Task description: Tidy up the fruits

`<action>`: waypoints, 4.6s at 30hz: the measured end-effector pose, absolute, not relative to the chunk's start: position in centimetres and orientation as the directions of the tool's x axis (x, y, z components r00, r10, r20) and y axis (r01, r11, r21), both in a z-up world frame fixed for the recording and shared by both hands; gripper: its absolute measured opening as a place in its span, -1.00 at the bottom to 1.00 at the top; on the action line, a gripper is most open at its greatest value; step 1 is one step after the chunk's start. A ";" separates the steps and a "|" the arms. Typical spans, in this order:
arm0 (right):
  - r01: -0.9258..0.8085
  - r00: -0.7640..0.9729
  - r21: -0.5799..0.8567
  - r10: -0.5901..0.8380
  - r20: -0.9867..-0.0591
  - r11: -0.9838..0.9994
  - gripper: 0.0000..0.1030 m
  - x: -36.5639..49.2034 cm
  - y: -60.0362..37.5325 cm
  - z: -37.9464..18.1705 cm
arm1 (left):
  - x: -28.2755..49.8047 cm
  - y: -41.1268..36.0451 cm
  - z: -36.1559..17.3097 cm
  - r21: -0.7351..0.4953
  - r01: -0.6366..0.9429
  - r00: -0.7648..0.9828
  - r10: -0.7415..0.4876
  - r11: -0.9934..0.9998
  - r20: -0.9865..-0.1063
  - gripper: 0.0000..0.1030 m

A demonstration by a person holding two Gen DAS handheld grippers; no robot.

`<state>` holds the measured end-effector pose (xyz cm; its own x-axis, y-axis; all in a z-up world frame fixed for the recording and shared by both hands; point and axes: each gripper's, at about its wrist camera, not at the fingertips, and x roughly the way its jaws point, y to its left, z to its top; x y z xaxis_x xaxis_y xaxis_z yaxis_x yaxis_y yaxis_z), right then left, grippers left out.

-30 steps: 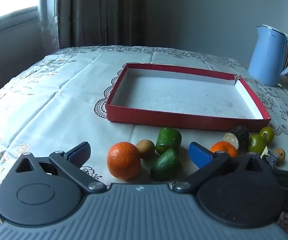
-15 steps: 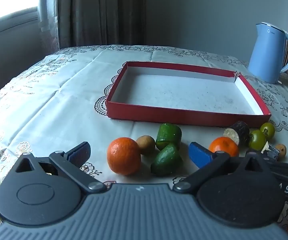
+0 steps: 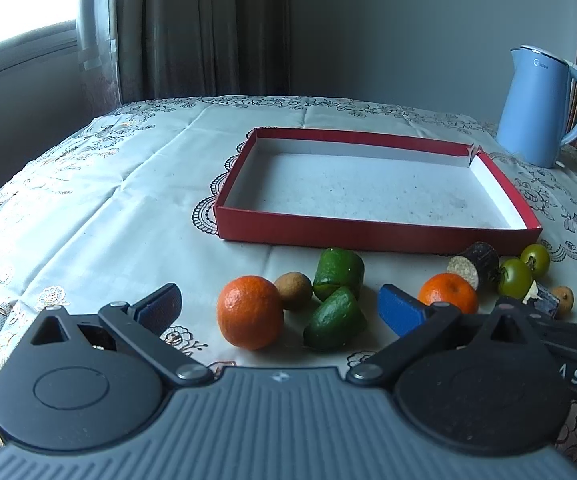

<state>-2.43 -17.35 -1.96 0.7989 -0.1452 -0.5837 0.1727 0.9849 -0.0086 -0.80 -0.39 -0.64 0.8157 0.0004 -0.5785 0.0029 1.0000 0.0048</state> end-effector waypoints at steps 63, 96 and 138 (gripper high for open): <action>0.156 0.810 0.011 -0.122 -0.573 0.988 1.00 -3.7 -19.4 -2.9 | -0.7 -1.1 -1.8 0.001 0.069 0.809 -0.055 0.998 -0.586 1.00; -0.045 0.842 -0.079 -0.005 -0.540 0.996 0.00 -3.4 -18.7 -3.1 | 0.2 0.2 -3.8 -0.020 0.137 0.794 -0.122 0.990 -0.596 1.00; -0.049 0.847 -0.231 -0.083 -0.526 0.972 -0.19 -3.0 -17.0 -3.8 | 0.5 3.7 -3.9 0.008 0.061 0.820 -0.045 0.998 -0.571 0.61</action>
